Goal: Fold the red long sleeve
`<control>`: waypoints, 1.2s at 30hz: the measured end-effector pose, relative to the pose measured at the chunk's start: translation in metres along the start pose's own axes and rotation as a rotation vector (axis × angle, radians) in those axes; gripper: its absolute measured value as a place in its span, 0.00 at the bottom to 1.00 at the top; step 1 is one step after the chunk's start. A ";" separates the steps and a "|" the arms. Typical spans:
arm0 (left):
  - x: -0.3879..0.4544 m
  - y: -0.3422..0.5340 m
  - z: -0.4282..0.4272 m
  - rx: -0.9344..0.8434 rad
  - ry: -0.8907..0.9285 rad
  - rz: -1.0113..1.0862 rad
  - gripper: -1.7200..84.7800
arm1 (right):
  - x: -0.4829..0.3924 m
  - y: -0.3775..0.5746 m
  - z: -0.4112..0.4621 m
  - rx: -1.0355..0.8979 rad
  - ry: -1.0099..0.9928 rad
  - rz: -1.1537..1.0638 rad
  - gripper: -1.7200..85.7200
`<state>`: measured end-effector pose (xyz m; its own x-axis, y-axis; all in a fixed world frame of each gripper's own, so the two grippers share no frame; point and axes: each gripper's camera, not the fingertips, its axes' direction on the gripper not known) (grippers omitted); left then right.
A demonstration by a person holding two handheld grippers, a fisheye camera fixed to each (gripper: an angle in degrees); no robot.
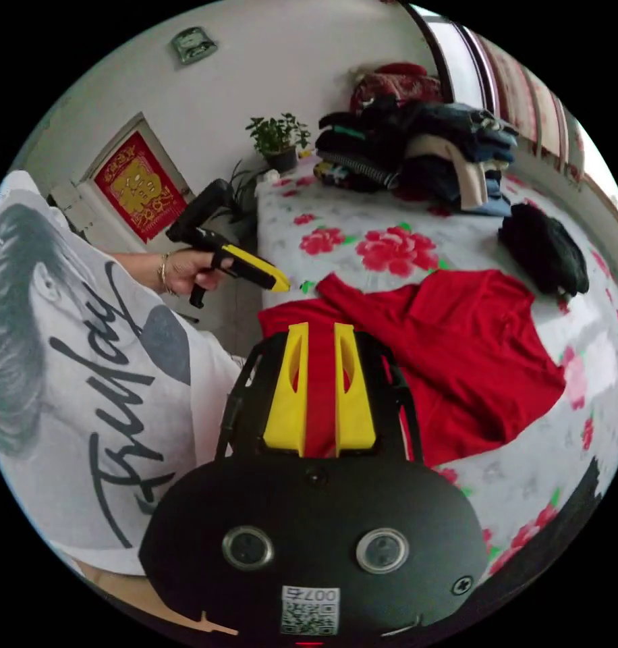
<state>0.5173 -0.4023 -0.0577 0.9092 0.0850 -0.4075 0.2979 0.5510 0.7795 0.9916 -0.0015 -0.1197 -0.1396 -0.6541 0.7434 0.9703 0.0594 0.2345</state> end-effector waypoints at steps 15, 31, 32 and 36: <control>0.024 -0.043 0.017 -0.007 -0.098 0.111 0.13 | 0.071 0.035 0.051 -0.018 0.255 0.382 0.10; 0.126 0.012 0.058 -0.233 -0.300 0.488 0.10 | 0.055 0.032 0.162 -0.246 0.247 0.276 0.11; 0.125 0.016 0.056 -0.239 -0.301 0.475 0.10 | 0.051 0.035 0.158 -0.221 0.248 0.275 0.11; 0.119 0.019 0.043 -0.173 -0.292 0.401 0.10 | 0.050 0.015 0.153 -0.150 0.246 0.239 0.11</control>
<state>0.6438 -0.4174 -0.0710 0.9925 0.0960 0.0761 -0.1205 0.6534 0.7473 0.9695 0.0821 0.0166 0.1287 -0.7977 0.5891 0.9904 0.1336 -0.0355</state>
